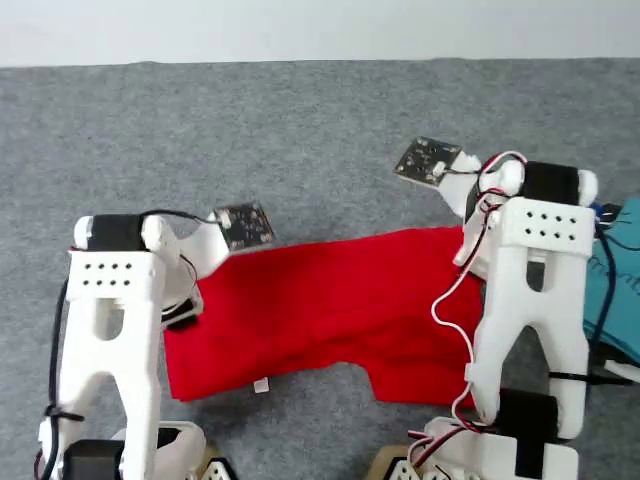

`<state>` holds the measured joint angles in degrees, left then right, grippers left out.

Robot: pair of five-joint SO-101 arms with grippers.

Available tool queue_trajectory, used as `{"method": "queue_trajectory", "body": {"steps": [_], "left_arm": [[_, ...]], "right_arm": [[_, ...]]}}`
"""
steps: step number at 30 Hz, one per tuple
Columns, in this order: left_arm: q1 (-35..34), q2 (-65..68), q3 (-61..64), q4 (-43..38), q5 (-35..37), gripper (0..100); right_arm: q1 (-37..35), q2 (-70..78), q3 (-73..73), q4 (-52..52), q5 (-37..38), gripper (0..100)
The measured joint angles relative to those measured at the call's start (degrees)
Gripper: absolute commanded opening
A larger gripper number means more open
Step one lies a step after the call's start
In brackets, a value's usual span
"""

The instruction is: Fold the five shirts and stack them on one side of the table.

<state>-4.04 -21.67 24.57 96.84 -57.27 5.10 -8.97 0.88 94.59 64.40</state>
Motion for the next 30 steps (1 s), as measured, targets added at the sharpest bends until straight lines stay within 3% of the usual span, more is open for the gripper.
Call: {"method": "queue_trajectory", "body": {"steps": [8, 13, 20, 27, 30], "left_arm": [[-6.77, 4.57, 3.34, -19.43, 16.35, 13], [-11.43, 14.42, 3.52, -26.29, 20.75, 14], [-12.92, 26.46, 3.52, -29.10, 21.19, 14], [-12.84, 35.78, -2.02, -29.19, 21.36, 13], [-12.84, 38.51, -4.84, -28.13, 21.36, 7]], "right_arm": [[-3.16, 12.66, 0.00, -13.98, -17.49, 16.0], [-3.43, 22.33, 0.00, -20.92, -25.85, 16.1], [-3.52, 27.78, -2.99, -22.77, -31.21, 16.1], [-3.52, 28.31, -3.69, -22.77, -31.65, 16.0], [-3.69, 30.33, -3.78, -22.77, -31.82, 15.8]]}}
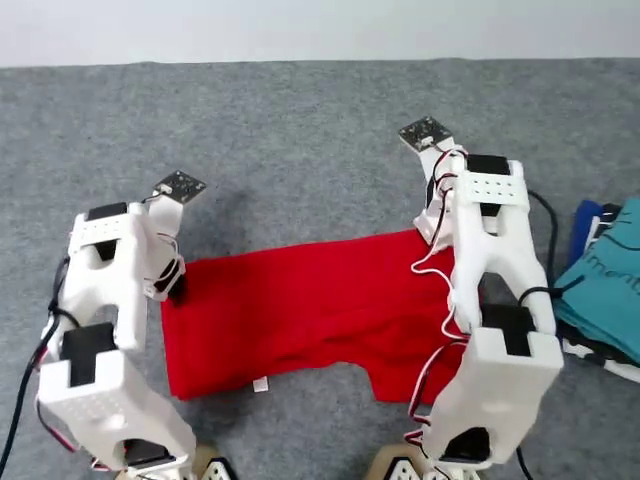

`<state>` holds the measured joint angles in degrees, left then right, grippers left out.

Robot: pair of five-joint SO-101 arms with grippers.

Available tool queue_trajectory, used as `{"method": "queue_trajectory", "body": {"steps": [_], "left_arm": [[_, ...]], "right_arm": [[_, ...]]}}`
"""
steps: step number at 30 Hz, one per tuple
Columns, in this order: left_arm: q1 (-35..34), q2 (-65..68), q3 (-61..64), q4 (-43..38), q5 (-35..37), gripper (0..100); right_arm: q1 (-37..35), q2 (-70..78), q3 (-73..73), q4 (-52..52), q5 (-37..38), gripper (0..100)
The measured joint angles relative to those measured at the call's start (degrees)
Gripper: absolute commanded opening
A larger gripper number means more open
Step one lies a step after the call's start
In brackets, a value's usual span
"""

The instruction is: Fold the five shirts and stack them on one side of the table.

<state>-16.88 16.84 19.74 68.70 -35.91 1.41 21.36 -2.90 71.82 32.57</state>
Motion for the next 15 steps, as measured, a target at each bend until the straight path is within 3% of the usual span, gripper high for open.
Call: {"method": "queue_trajectory", "body": {"steps": [2, 15], "left_arm": [[0.26, 1.85, -2.29, 2.11, 0.00, 1], [1.76, 6.42, -14.33, 5.45, 0.09, 0]], "right_arm": [[0.00, 1.23, 0.09, 0.00, -0.18, 15.8], [0.00, 1.49, -0.18, -0.35, -0.18, 15.8]]}}
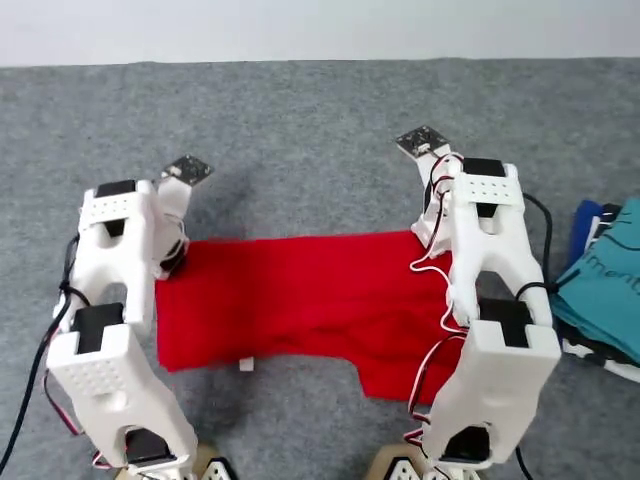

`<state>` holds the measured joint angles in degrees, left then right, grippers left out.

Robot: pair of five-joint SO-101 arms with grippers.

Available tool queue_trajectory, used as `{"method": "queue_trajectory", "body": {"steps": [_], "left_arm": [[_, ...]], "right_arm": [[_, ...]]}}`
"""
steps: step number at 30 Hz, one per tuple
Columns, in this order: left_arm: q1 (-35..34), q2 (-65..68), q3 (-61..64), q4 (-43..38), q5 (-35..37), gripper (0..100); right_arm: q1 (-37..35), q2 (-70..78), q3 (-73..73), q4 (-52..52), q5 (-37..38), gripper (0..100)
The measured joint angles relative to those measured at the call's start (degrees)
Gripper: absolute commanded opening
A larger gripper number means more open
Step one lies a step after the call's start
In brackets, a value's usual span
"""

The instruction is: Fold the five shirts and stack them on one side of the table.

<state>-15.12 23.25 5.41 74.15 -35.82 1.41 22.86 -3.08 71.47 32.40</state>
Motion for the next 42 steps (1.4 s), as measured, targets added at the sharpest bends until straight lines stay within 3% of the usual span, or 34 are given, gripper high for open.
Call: {"method": "queue_trajectory", "body": {"steps": [7, 11, 15, 23, 31, 34, 37, 42], "left_arm": [[0.00, 0.00, -6.07, -0.26, -0.09, 2], [0.00, 0.00, -6.15, 0.09, -0.09, 13], [-0.09, 0.00, -6.15, 1.32, 1.58, 15], [-0.70, 0.00, -13.01, 5.45, 2.81, 14], [-0.70, 0.00, -25.76, 14.86, 5.36, 14], [-0.62, 0.00, -29.27, 20.31, 5.63, 9], [0.62, 0.00, -29.54, 24.00, 5.63, 4], [4.04, -0.79, -19.78, 24.53, 5.89, 3]], "right_arm": [[0.00, 0.00, -4.13, -1.05, 0.00, 16.0], [0.00, 0.00, -6.07, -1.14, 0.00, 16.2], [0.00, 0.00, -8.79, 1.76, 0.00, 16.2], [0.00, 0.00, -20.40, 14.51, 0.00, 16.2], [-1.76, 0.00, -28.22, 27.78, 0.00, 15.9], [-2.81, 0.00, -28.40, 29.01, 0.00, 15.8], [-2.73, -1.23, -27.60, 29.01, 0.00, 15.8], [-3.96, -8.26, -17.76, 29.01, 0.00, 15.8]]}}
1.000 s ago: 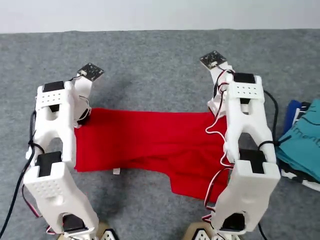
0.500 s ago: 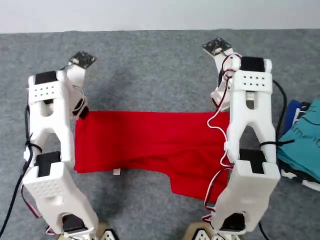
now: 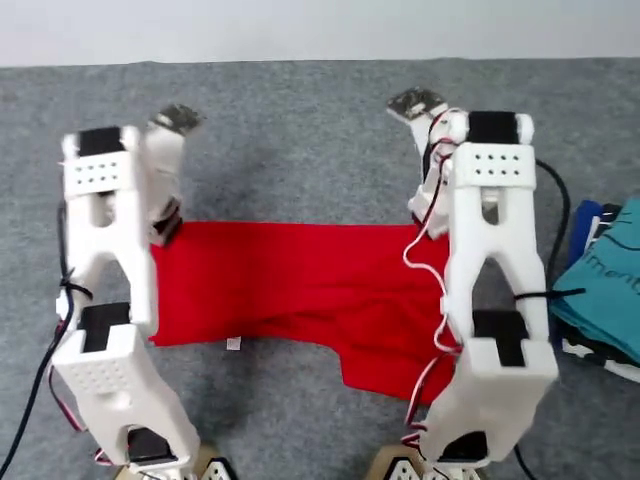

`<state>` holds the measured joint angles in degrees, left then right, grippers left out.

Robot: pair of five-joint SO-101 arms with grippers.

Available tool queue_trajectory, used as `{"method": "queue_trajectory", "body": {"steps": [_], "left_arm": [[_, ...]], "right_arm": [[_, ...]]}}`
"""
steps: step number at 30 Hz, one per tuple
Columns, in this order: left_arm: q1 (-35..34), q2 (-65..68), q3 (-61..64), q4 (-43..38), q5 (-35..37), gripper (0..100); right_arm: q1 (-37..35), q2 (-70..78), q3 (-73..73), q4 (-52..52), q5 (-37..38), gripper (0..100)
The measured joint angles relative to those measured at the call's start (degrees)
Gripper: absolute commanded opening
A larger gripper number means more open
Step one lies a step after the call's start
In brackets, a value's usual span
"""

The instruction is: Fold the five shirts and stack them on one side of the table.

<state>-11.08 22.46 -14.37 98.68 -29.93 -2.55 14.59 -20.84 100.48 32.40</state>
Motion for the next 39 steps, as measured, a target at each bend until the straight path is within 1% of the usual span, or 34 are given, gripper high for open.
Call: {"method": "queue_trajectory", "body": {"steps": [3, 6, 9, 16, 21, 26, 30, 31, 36, 39], "left_arm": [[2.90, -3.43, 7.74, 0.00, -0.09, 3], [4.31, -6.59, 14.15, -0.44, -0.26, 3], [4.04, -7.82, 18.11, -1.41, 0.00, 3], [0.09, -7.82, 18.99, -4.75, 0.00, 3], [-1.32, -7.82, 19.25, -5.89, 0.00, 3], [-1.32, -7.82, 19.34, -5.89, 0.00, 3], [-1.41, -7.82, 19.34, -5.89, 0.00, 3], [-1.41, -7.82, 19.34, -5.89, 0.00, 3], [-1.41, -7.82, 19.34, -5.89, 0.00, 3], [-1.41, -7.82, 19.34, -5.89, 0.00, 3]], "right_arm": [[-0.70, -5.45, 8.79, 0.00, 0.00, 15.8], [-2.73, -10.99, 18.20, 0.00, 0.00, 15.8], [-4.13, -16.35, 26.90, 0.00, 0.26, 15.8], [-9.14, -25.49, 39.82, 0.00, 6.95, 15.8], [-11.78, -26.29, 44.57, -0.18, 9.85, 15.8], [-11.52, -23.65, 47.21, -4.48, 10.11, 15.8], [-9.58, -19.16, 47.91, -6.86, 10.11, 15.6], [-9.05, -18.02, 47.91, -7.21, 10.11, 14.3], [-8.18, -14.68, 47.91, -9.41, 8.97, 1.3], [-8.35, -14.15, 47.91, -10.29, 7.47, 1.1]]}}
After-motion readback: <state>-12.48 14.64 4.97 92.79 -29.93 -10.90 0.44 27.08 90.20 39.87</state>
